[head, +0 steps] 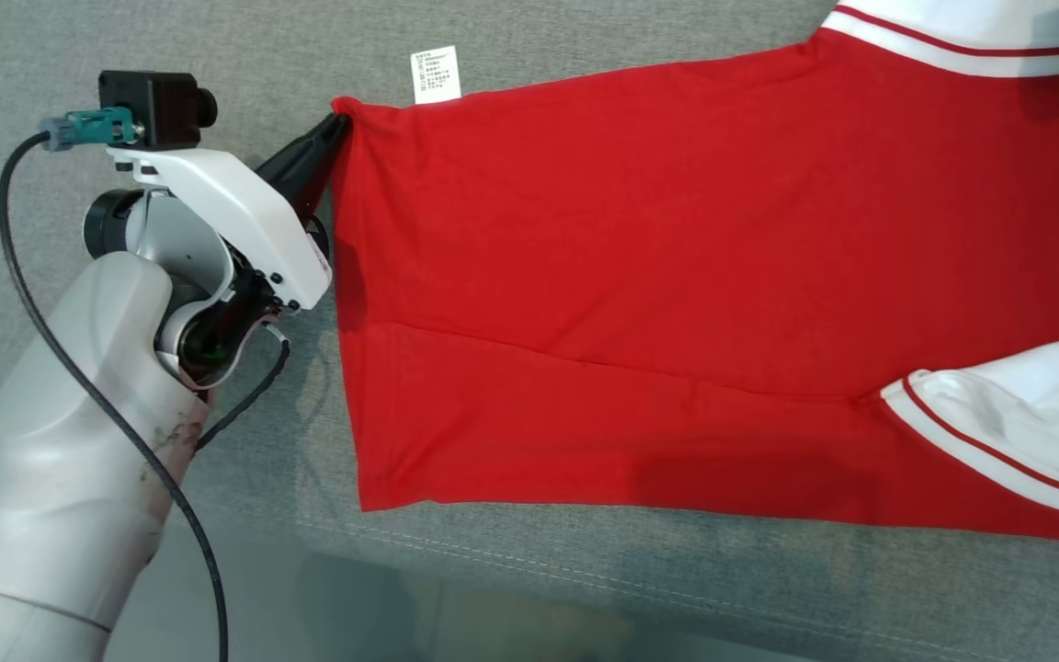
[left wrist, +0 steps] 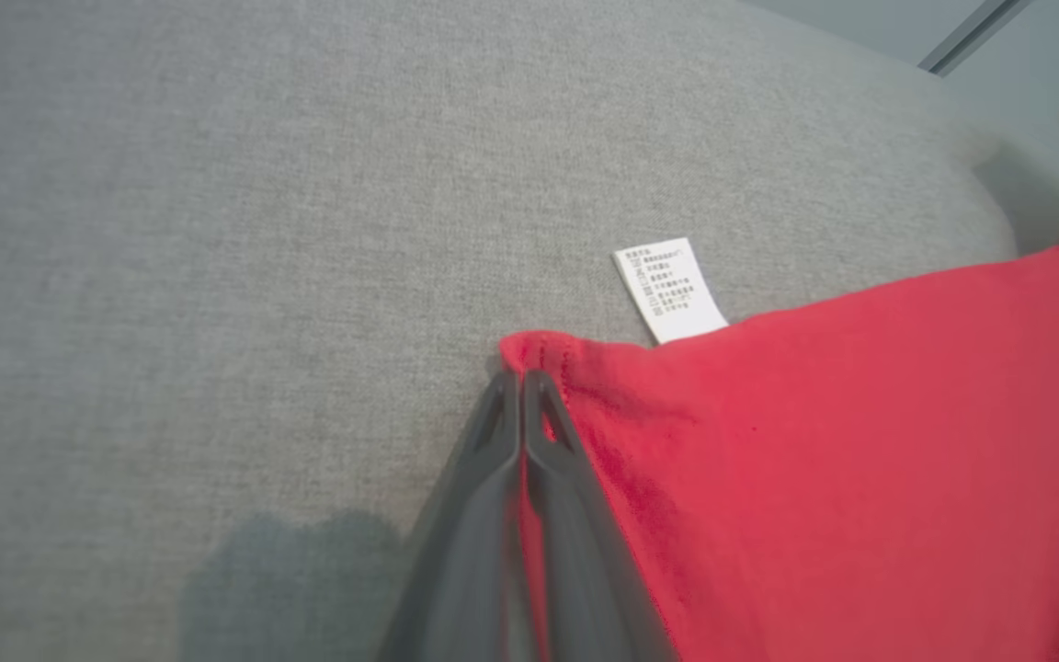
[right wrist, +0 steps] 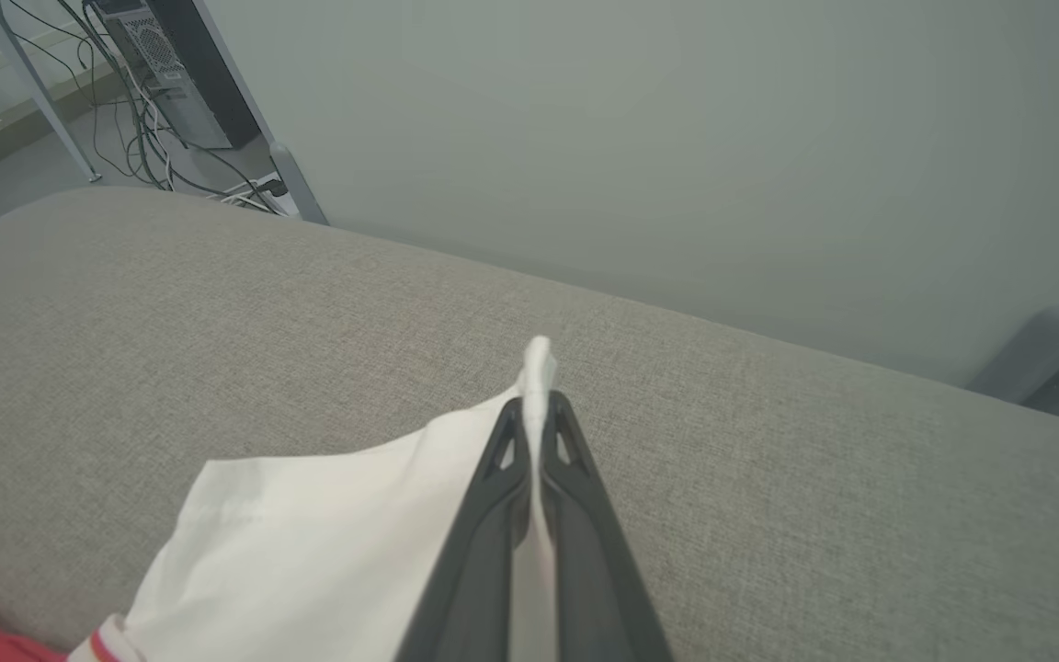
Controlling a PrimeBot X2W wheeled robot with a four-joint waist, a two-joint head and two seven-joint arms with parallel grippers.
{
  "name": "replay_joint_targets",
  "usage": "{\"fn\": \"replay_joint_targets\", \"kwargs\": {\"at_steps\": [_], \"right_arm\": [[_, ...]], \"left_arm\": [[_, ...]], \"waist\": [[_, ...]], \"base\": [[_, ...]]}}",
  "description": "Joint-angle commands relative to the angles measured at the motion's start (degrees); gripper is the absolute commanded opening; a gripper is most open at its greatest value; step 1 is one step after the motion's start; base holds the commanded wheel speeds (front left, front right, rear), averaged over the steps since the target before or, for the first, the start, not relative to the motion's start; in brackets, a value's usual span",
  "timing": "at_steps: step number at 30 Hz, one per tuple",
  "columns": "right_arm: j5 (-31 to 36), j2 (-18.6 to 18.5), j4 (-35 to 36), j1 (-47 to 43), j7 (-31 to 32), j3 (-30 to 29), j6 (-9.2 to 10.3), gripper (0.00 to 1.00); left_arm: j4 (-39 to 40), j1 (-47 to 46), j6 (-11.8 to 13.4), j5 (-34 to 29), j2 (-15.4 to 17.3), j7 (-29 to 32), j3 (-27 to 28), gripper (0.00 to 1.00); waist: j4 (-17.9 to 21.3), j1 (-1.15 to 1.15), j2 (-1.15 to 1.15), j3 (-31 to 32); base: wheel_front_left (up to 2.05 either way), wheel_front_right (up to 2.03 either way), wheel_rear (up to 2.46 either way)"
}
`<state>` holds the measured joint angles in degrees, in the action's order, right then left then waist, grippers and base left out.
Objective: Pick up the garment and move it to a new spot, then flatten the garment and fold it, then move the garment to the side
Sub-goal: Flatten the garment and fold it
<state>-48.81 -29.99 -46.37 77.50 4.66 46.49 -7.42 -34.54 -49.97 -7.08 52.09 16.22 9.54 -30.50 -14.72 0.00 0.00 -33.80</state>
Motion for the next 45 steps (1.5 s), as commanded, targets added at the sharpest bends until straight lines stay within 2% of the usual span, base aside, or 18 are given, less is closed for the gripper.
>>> {"fn": "replay_joint_targets", "kwargs": {"at_steps": [1,6,13,17,23,28,34,45], "right_arm": [[-1.5,-1.2,2.4,-2.5,-1.0,0.4,-0.07,0.00],[-5.8,-7.1,11.5,-4.9,-4.1,4.6,-0.07,0.00],[-7.5,-15.5,21.0,-9.8,-11.3,9.5,-0.07,0.00],[-8.4,-18.9,25.5,-13.2,-15.8,11.8,-0.07,0.00],[-7.5,-23.4,32.7,-18.4,-19.3,13.2,-0.07,0.00],[-7.2,-25.4,38.1,-25.6,-19.6,10.0,-0.07,0.00],[-6.0,-25.3,43.1,-36.1,-19.6,5.0,-0.07,0.00],[-4.2,-22.3,45.2,-49.1,-19.7,-1.9,-0.07,0.00]], "left_arm": [[1.8,-0.6,-0.4,0.4,3.5,-0.5,1.8,0.00],[5.0,1.0,-0.3,0.5,6.6,-1.4,2.4,0.00],[10.3,6.6,1.9,1.4,10.5,-1.1,3.8,0.00],[13.0,10.0,3.0,2.6,12.2,-1.1,5.0,0.00],[17.8,15.2,3.8,4.4,13.9,-1.0,6.0,0.00],[21.7,20.0,5.2,5.6,15.1,-1.3,6.8,0.00],[26.5,26.6,7.7,7.0,16.4,-2.2,8.1,0.00],[30.2,32.6,10.1,9.1,17.0,-3.5,10.0,0.00]], "waist": [[0.5,0.00,0.00,0.2],[1.8,0.00,0.00,1.0],[3.5,0.00,0.00,2.5],[4.8,0.00,0.00,3.3],[6.1,0.00,0.00,4.0],[7.5,0.00,0.00,5.1],[8.9,0.00,0.00,6.3],[9.7,0.00,0.00,8.0]], "base": [[0.00,0.00,0.00],[0.00,0.00,0.00],[0.00,0.00,0.00],[0.00,0.00,0.00],[0.00,0.00,0.00],[0.00,0.00,0.00],[0.00,0.00,0.00],[0.00,0.00,0.00]]}}
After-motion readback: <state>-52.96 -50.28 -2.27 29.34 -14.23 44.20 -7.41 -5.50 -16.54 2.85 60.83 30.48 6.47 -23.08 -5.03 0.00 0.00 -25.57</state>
